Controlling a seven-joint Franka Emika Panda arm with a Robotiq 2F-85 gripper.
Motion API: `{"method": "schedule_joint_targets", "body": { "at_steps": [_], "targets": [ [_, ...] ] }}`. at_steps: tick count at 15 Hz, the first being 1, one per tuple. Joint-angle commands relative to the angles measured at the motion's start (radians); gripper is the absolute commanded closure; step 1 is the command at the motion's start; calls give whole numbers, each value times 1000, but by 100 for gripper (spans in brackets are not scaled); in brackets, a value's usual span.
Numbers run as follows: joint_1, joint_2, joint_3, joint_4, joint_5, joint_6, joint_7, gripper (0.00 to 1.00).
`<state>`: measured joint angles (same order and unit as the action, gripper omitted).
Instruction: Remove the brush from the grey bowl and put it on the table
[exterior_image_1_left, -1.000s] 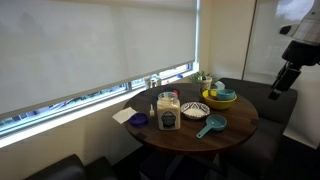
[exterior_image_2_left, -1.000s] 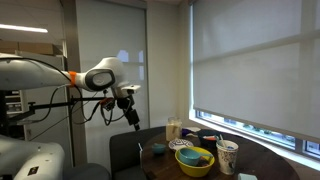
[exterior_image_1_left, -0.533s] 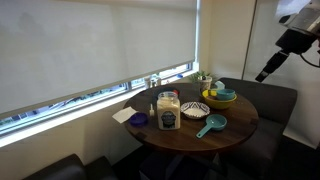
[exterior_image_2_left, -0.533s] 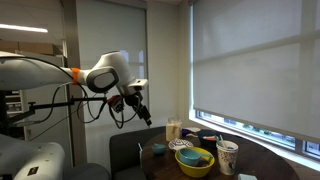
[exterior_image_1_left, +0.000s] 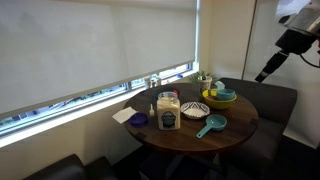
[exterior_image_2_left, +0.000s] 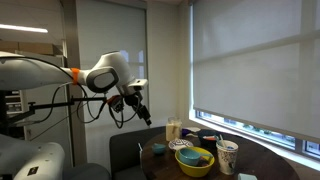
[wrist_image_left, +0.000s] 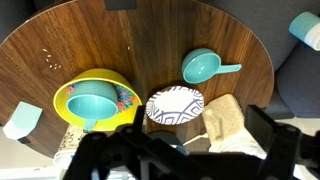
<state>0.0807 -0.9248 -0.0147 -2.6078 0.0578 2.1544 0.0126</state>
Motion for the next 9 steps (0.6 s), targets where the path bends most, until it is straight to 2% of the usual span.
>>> {"method": "schedule_joint_targets", "body": {
  "at_steps": [1,5,9],
  "targets": [
    [-33,101,-22,45,35,82,24,0],
    [-62,321,-74,157,18,178,-15,0],
    [-44,509,-59,312,32,267,-21,0]
  ]
}}
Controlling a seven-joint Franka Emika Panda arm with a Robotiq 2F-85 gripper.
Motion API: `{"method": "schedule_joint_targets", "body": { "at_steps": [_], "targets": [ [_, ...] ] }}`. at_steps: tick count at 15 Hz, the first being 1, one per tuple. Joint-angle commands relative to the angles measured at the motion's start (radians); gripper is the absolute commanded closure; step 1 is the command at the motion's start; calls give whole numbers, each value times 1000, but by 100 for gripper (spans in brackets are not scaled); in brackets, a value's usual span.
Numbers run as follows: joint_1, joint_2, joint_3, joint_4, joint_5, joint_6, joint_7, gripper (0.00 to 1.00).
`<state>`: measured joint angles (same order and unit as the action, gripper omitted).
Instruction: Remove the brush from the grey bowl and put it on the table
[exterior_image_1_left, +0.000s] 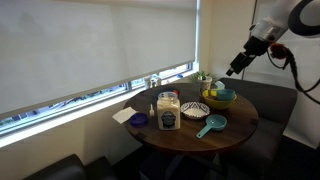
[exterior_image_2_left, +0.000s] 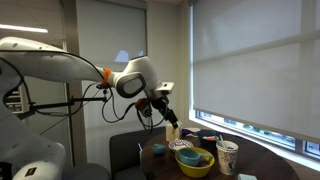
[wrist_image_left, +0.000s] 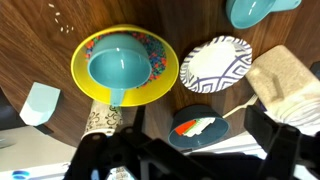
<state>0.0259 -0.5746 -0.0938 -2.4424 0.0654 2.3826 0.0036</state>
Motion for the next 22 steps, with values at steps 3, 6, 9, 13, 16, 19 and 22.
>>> {"method": "schedule_joint_targets", "body": {
  "at_steps": [3,6,9,13,16,19,22],
  "targets": [
    [26,262,39,264,45,51,2,0],
    [-4,361,64,385,14,29,69,0],
    [-24,459,57,507,10,1,109,0],
    [-41,565,59,642,-20,-42,150,0],
    [-39,604,58,702,-32,-70,147,0],
    [-39,579,55,643,-5,-33,120,0],
    [-40,578,55,642,-5,-32,120,0]
  ]
}}
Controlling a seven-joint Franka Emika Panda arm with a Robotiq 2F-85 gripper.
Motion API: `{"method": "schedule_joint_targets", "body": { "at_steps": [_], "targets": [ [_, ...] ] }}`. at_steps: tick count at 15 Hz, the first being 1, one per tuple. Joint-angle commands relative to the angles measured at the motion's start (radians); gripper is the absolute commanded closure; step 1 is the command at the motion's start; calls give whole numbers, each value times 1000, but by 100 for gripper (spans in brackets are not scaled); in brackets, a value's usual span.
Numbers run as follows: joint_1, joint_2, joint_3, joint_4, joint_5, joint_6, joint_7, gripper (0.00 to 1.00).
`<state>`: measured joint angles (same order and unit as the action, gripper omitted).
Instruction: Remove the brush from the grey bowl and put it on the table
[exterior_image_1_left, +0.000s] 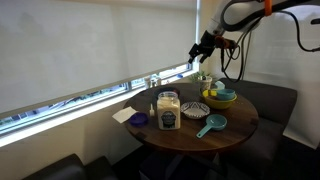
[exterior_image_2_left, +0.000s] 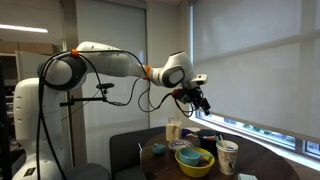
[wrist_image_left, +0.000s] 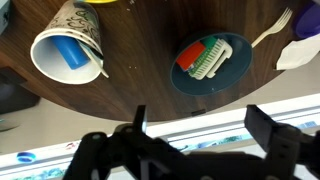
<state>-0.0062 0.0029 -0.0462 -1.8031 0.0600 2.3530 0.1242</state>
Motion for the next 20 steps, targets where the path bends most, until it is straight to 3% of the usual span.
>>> {"method": "schedule_joint_targets", "body": {
  "at_steps": [1,5,8,14,20],
  "targets": [
    [-8,1,7,3,0,-3,0,0],
    [-5,47,10,34,3,-6,59,0],
    [8,199,16,178,-26,-55,163,0],
    [78,470,17,449,-67,-196,236,0],
    [69,650,20,674,-34,-295,200,0]
  ]
}}
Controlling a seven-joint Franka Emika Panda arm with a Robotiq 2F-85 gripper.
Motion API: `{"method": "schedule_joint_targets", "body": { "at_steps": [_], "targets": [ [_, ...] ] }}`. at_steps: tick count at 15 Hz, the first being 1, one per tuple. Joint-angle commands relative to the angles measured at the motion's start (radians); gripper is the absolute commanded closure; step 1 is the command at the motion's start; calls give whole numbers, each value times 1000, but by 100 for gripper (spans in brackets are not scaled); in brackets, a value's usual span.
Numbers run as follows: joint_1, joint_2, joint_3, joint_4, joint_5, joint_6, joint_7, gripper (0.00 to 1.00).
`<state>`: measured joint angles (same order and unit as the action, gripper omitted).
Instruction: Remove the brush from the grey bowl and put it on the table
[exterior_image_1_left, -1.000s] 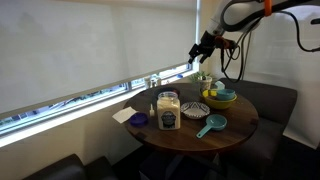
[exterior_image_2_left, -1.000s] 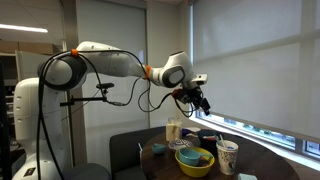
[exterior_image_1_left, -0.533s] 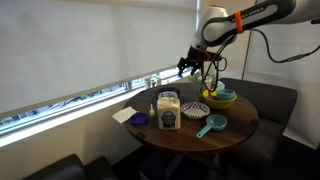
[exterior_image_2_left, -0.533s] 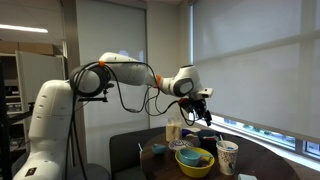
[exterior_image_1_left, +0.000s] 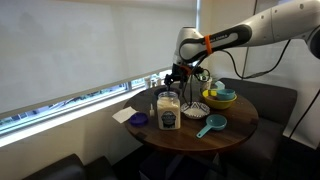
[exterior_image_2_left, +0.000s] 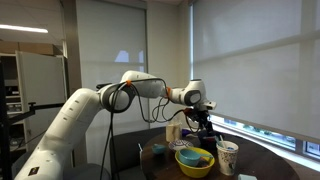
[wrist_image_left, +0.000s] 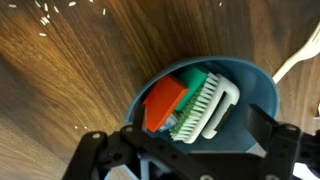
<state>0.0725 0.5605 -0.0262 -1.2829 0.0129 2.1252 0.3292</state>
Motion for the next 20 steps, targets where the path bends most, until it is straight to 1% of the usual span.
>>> {"method": "schedule_joint_targets", "body": {
  "at_steps": [1,6,9,10,11,14,15,17,20],
  "targets": [
    [-11,111,-3,182,13,-80,1,0],
    [-27,181,-1,290,32,-87,11,0],
    [-24,215,-10,338,26,-98,29,0],
    [-28,213,-6,341,31,-103,23,0],
    [-27,177,-4,268,15,-64,6,0],
    [-29,191,-4,293,15,-73,6,0],
    [-31,206,0,302,29,-70,26,0],
    [-39,217,18,296,58,-59,18,0],
    [-43,230,24,293,80,-52,13,0]
  ]
}}
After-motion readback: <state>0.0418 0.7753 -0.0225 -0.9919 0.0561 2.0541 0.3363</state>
